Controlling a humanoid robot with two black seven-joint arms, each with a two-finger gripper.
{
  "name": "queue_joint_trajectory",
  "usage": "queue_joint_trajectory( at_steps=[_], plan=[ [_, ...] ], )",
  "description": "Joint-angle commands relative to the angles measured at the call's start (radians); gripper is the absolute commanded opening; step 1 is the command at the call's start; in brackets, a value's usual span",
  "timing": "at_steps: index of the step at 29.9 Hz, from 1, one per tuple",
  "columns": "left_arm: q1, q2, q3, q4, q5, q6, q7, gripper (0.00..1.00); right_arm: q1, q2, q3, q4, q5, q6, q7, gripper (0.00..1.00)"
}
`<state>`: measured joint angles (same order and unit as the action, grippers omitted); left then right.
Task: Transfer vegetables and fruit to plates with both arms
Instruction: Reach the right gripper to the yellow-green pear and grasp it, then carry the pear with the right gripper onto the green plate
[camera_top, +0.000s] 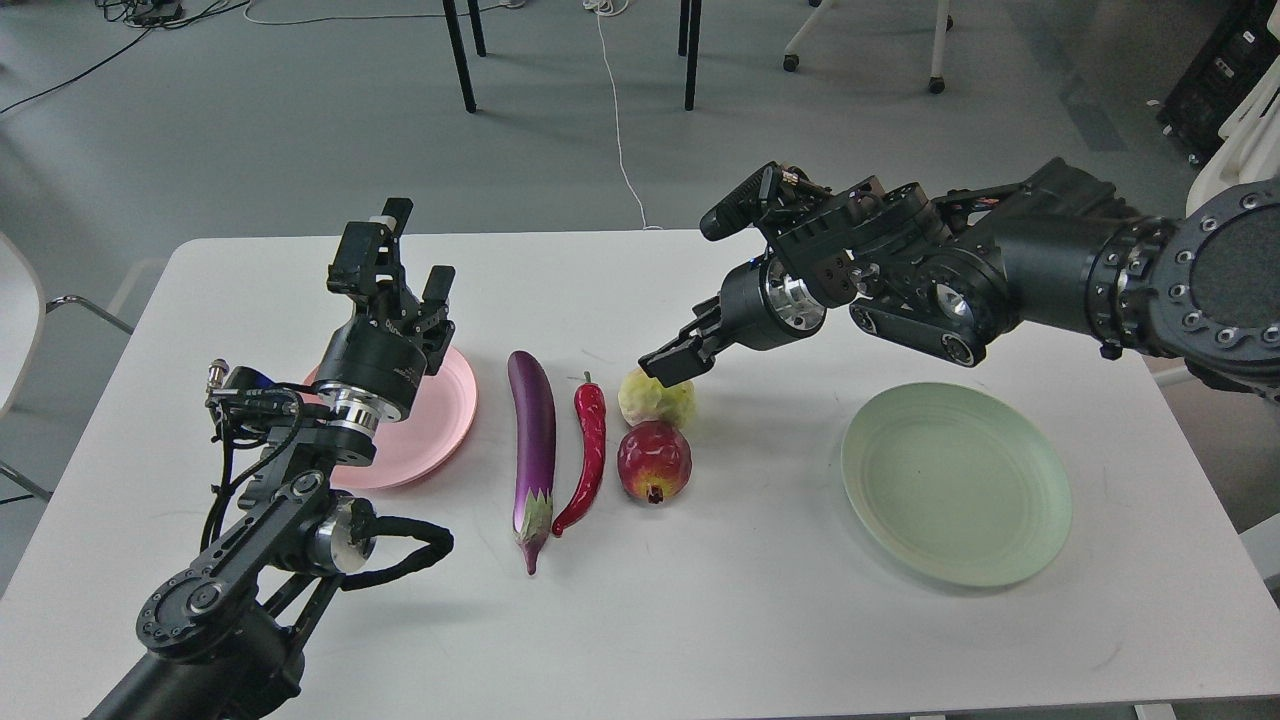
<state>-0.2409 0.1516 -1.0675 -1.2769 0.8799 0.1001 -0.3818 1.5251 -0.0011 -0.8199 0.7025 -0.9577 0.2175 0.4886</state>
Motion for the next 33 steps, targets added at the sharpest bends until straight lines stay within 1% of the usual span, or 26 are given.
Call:
queue_joint_trajectory(
  at_steps=[1, 11, 18, 24, 33],
  plan=[
    [0.002, 0.002, 0.000, 0.001, 0.001, 0.000, 0.000, 0.99, -0.051, 0.001, -0.002, -0.038, 0.000, -0.023, 0.000, 0.98],
    [0.005, 0.005, 0.000, 0.001, -0.001, 0.000, 0.000, 0.99, -0.080, 0.001, 0.039, -0.031, 0.013, -0.035, 0.000, 0.98],
    [0.005, 0.005, -0.002, 0.001, -0.001, 0.000, 0.000, 0.99, -0.135, 0.001, 0.054, -0.046, 0.010, -0.040, 0.000, 0.98],
    [0.006, 0.005, -0.002, -0.001, -0.001, 0.000, 0.000, 0.99, -0.161, 0.001, 0.056, -0.047, 0.011, -0.096, 0.000, 0.98],
    [0.006, 0.006, -0.003, -0.001, -0.001, 0.000, 0.000, 0.99, -0.212, 0.001, 0.122, -0.064, 0.042, -0.099, 0.000, 0.97]
  ],
)
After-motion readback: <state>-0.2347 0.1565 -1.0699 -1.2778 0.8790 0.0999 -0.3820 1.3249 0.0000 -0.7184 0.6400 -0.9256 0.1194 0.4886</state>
